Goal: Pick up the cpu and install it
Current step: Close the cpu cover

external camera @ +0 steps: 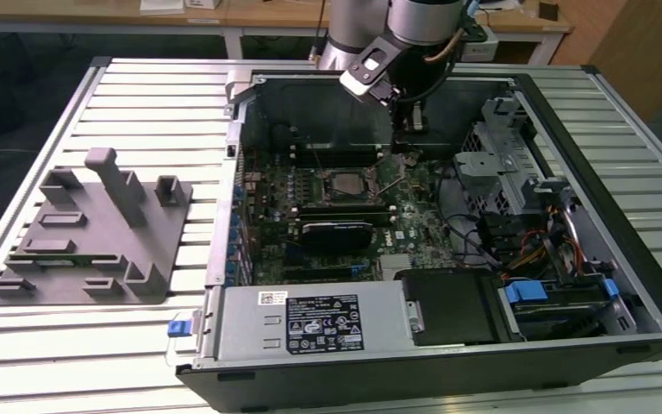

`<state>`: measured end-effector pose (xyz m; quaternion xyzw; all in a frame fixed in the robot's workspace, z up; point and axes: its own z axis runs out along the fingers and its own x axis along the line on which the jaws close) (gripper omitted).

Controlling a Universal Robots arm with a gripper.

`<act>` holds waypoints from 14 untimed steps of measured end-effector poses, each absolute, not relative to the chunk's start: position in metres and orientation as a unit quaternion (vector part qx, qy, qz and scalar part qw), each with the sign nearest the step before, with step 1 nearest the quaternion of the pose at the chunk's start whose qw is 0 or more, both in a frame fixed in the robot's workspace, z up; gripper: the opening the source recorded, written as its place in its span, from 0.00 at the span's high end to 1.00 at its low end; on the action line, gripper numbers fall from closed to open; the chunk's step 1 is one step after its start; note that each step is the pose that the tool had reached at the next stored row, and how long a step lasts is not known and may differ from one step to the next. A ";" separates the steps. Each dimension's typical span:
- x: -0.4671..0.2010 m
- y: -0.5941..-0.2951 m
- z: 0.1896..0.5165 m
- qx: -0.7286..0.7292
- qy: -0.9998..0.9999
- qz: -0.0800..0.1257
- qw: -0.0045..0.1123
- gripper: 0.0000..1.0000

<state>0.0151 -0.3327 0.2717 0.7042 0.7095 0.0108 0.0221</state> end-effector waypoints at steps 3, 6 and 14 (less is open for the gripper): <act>0.015 -0.333 0.272 0.704 0.710 0.011 0.022 0.89; 0.017 -0.333 0.272 0.704 0.710 0.011 0.022 0.89; 0.031 -0.333 0.270 0.704 0.710 0.010 0.021 0.89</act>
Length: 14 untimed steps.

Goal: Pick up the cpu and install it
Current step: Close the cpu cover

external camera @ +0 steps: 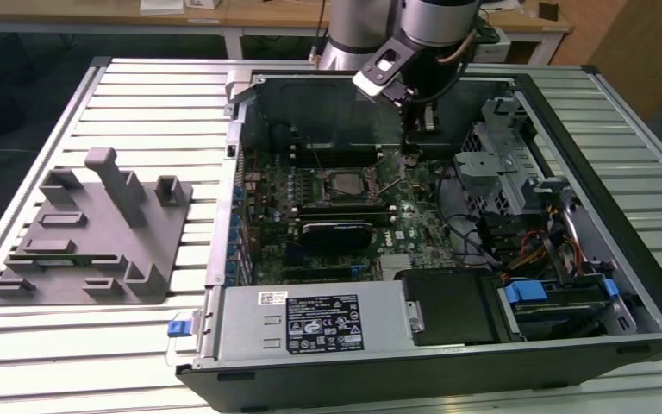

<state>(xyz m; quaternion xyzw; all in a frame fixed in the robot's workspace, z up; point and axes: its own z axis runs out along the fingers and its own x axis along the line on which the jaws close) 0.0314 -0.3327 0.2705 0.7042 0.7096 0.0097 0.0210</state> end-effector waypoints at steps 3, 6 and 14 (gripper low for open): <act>0.035 -0.333 0.270 0.704 0.710 0.009 0.021 0.89; 0.039 -0.333 0.269 0.704 0.710 0.009 0.021 0.89; 0.041 -0.333 0.264 0.704 0.710 0.009 0.021 0.89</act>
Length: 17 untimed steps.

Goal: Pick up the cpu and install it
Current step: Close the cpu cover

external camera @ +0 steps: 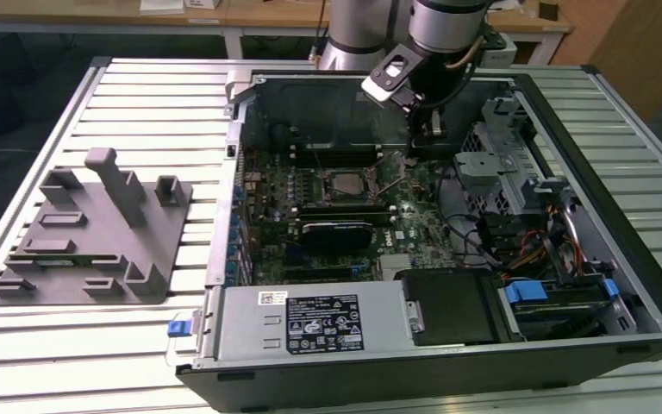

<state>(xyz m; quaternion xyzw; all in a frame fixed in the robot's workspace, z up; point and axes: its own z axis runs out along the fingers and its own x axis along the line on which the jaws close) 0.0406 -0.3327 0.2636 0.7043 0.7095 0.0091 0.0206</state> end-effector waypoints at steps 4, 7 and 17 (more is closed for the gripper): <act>0.041 -0.333 0.263 0.704 0.710 0.009 0.020 0.89; 0.041 -0.333 0.261 0.704 0.710 0.009 0.021 0.89; 0.046 -0.333 0.254 0.704 0.710 0.009 0.020 0.89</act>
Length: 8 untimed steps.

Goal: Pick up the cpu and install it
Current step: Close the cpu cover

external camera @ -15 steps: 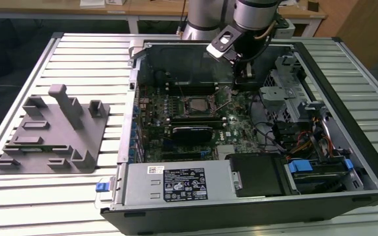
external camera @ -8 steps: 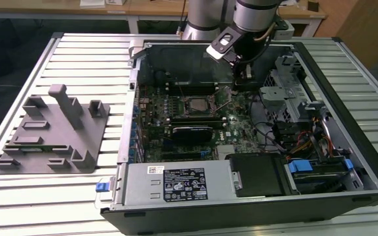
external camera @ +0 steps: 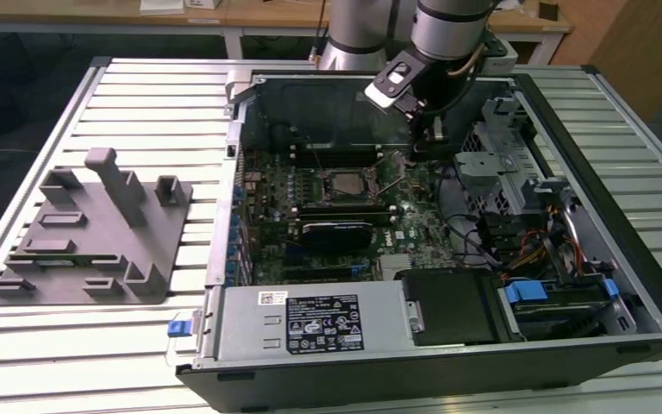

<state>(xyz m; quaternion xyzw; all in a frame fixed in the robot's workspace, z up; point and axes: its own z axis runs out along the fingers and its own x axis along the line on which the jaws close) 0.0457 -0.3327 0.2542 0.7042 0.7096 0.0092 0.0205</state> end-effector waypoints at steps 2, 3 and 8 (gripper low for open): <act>0.047 -0.333 0.253 0.704 0.710 0.009 0.020 0.89; 0.047 -0.333 0.252 0.704 0.710 0.009 0.020 0.89; 0.048 -0.333 0.247 0.704 0.710 0.009 0.021 0.89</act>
